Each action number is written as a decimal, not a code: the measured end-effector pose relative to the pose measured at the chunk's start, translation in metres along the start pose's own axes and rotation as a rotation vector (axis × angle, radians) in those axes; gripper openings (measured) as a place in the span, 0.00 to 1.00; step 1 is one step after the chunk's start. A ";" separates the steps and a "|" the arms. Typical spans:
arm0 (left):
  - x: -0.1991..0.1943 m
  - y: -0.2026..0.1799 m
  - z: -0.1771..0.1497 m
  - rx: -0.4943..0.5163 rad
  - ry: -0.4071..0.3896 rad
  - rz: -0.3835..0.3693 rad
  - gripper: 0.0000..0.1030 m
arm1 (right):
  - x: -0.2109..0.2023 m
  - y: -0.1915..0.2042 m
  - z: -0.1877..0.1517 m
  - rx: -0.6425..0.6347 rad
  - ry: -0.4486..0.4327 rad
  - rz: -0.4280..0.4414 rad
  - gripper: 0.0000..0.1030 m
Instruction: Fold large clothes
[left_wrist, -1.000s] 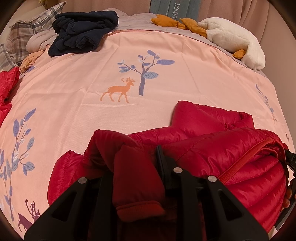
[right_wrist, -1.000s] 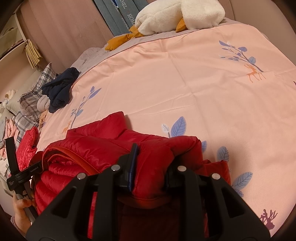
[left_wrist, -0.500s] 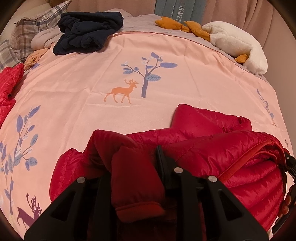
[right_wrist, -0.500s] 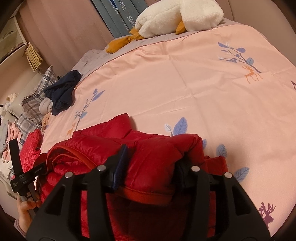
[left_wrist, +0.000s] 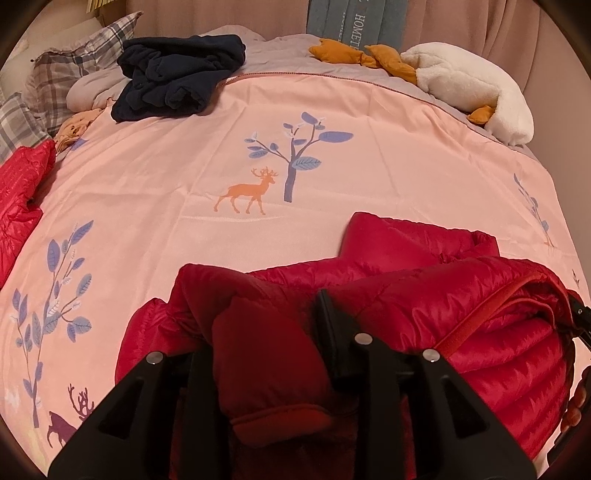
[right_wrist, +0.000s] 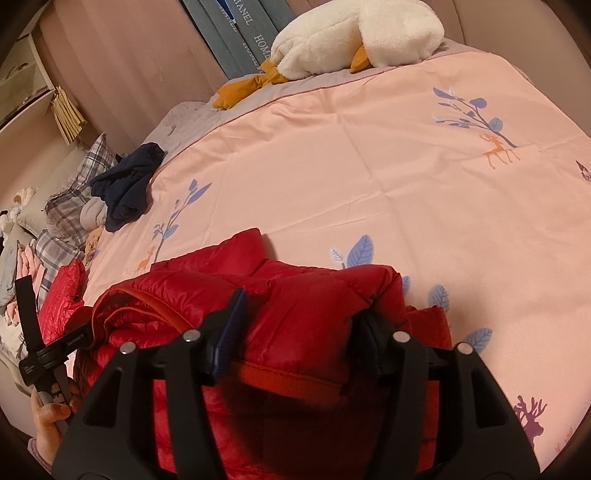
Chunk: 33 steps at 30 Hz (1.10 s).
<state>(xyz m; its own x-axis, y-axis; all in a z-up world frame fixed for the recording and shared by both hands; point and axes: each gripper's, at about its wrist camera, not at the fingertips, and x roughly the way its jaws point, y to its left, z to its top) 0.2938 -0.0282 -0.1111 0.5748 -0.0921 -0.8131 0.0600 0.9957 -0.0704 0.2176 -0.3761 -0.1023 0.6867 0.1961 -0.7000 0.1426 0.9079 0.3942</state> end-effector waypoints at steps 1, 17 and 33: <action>-0.001 -0.001 0.000 0.002 -0.002 0.004 0.30 | -0.002 0.001 0.000 -0.003 -0.003 -0.002 0.61; -0.010 -0.003 0.000 0.010 -0.024 0.036 0.46 | -0.006 0.001 0.001 -0.007 -0.005 -0.003 0.65; -0.020 -0.006 0.002 0.016 -0.054 0.052 0.64 | -0.009 0.000 0.002 -0.008 -0.008 -0.005 0.71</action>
<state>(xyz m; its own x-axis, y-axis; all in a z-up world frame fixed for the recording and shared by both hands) 0.2830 -0.0324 -0.0931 0.6205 -0.0414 -0.7831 0.0417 0.9989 -0.0198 0.2130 -0.3782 -0.0947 0.6917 0.1890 -0.6970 0.1400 0.9118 0.3861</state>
